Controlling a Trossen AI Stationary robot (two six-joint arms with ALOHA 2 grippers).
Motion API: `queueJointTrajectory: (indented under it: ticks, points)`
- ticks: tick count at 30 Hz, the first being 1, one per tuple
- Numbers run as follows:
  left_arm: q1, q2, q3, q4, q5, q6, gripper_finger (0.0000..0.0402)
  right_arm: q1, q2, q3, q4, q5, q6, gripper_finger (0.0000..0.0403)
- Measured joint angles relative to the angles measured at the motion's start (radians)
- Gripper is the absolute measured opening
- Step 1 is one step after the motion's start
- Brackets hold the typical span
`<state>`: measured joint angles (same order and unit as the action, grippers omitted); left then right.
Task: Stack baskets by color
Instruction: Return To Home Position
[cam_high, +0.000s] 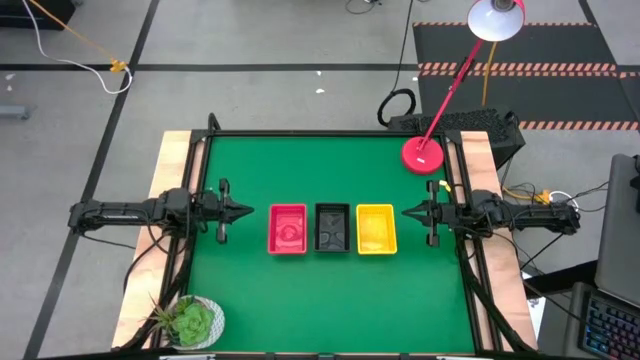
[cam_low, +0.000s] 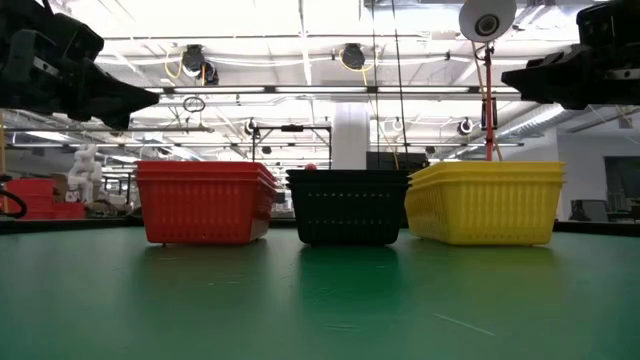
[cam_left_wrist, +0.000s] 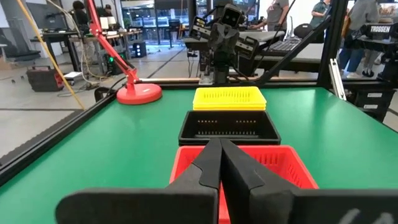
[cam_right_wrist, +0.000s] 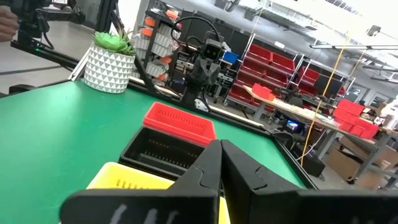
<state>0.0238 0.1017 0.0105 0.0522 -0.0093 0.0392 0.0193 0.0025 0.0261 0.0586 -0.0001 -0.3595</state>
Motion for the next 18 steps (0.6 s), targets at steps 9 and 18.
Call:
queueJointTrajectory:
  ticks: [9,18]
  points:
    - [0.000,0.000,0.000,-0.021,0.008,-0.002,0.0006,0.000,0.000,0.000,0.000,0.001,0.000,0.0000]
    - [0.000,0.000,0.000,-0.033,0.020,0.019,0.0015,0.000,0.000,0.000,0.000,0.000,0.000,0.0000]
